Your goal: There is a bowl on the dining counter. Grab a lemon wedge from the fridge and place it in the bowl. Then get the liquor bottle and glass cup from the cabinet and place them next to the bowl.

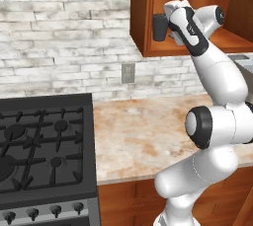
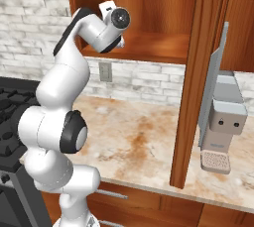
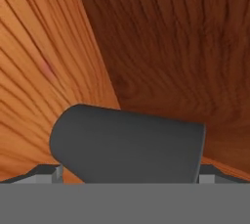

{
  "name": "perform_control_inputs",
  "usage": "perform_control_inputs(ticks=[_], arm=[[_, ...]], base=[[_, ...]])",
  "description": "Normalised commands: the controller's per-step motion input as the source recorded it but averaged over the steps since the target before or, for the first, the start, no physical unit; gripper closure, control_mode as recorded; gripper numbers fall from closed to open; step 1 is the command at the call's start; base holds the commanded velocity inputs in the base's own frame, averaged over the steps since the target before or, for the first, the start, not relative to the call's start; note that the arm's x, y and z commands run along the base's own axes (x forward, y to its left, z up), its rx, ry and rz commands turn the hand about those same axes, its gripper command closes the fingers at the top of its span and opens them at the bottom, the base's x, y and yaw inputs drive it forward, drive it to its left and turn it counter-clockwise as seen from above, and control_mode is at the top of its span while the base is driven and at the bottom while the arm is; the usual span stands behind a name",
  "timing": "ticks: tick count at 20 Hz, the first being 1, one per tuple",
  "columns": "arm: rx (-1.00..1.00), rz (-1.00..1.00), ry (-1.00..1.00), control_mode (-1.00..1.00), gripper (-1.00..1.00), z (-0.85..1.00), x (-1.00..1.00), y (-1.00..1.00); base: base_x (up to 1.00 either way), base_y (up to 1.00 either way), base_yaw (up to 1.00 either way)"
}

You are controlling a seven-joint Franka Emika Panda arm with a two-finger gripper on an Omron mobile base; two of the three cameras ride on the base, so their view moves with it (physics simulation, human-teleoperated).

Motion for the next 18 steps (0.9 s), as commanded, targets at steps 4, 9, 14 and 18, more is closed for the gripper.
perform_control_inputs(ticks=[4, 9, 14, 18], arm=[[0.0, 0.0, 0.13, -1.0, -1.0, -0.28, 0.0, 0.0], [0.0, 0.0, 0.18, -1.0, 1.0, -0.34, 0.0, 0.01], [0.0, 0.01, 0.19, -1.0, 1.0, -0.41, 0.0, 0.02], [0.0, 0.0, 0.02, -1.0, 1.0, -0.32, -0.23, 0.07]], base=[[0.0, 0.0, 0.0], [0.0, 0.0, 0.0], [0.0, 0.0, 0.0], [0.0, 0.0, 0.0]])
